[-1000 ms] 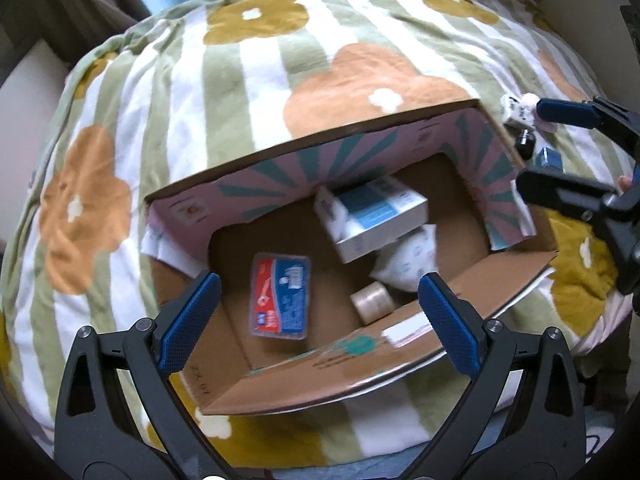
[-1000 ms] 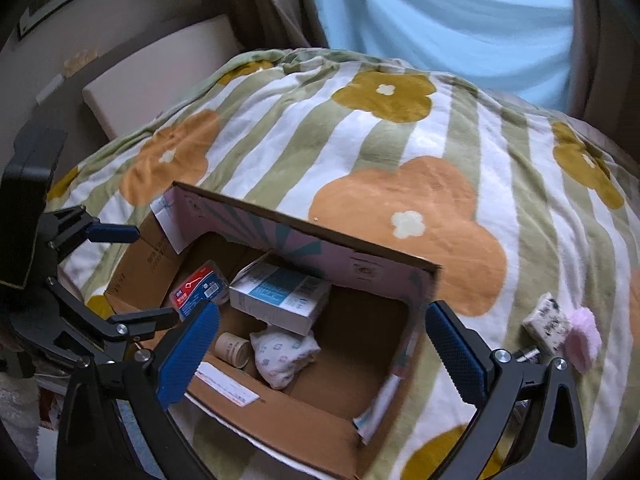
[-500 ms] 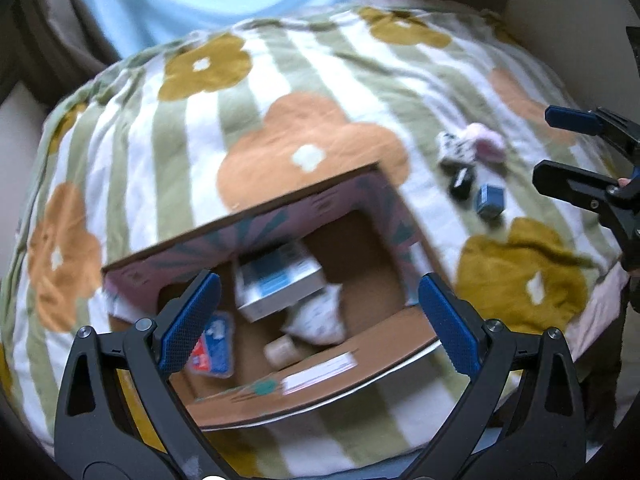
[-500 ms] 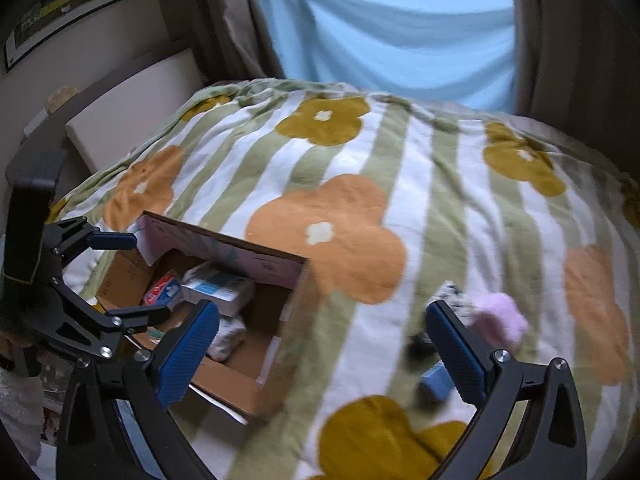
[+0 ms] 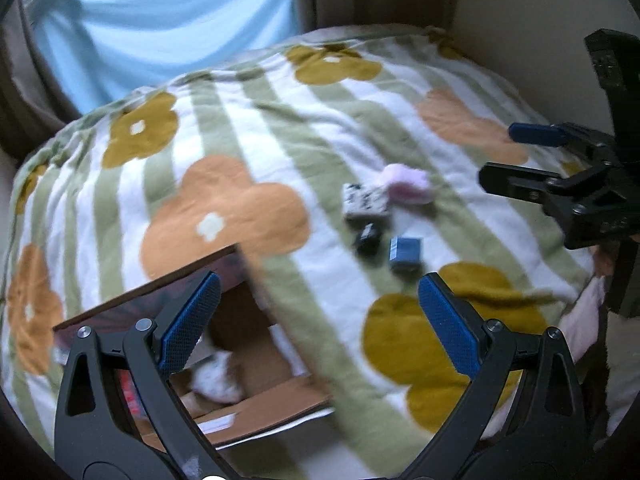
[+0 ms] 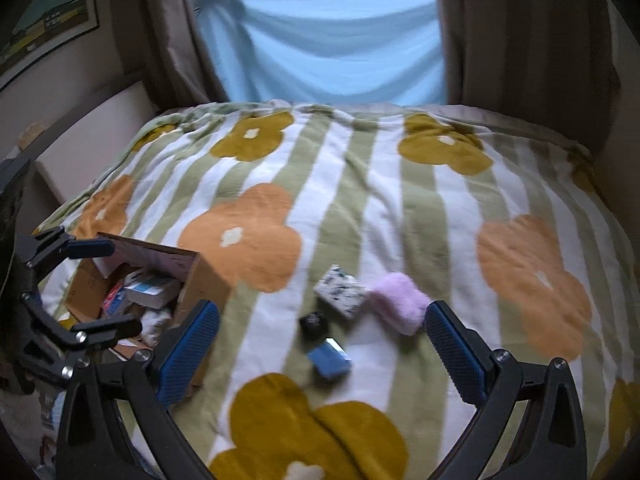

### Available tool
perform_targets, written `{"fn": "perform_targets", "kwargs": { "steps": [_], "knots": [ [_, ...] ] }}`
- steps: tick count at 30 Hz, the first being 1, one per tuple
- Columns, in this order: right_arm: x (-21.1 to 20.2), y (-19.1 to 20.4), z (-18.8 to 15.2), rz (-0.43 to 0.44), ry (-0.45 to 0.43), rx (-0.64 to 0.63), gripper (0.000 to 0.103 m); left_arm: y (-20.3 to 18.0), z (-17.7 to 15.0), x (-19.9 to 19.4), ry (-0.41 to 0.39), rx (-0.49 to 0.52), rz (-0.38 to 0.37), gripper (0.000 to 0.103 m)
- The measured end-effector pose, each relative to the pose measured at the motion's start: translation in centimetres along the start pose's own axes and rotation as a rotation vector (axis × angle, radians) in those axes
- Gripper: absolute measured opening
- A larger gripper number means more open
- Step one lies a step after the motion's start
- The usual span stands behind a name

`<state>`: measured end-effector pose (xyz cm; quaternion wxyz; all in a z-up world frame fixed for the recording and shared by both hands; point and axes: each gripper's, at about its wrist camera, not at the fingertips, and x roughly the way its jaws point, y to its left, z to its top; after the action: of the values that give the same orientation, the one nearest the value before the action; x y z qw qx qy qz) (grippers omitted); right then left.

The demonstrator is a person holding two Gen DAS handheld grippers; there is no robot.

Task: Organize objects
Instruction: 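Move both tools back toward the remaining items on the bed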

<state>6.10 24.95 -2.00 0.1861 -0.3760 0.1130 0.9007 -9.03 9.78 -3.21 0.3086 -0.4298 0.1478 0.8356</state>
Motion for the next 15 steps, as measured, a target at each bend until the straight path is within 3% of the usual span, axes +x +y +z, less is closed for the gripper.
{"fn": "perform_targets", "kwargs": {
  "steps": [7,15],
  "knots": [
    [1.5,-4.0,-0.8,-0.03,0.012,-0.004,0.103,-3.7,-0.9,3.8,-0.01,-0.054,-0.055,0.099],
    [6.2,-5.6,-2.5,-0.069,0.079,-0.133,0.103,-6.0,-2.3,7.6,-0.061,-0.103,-0.125,0.099]
  ]
}}
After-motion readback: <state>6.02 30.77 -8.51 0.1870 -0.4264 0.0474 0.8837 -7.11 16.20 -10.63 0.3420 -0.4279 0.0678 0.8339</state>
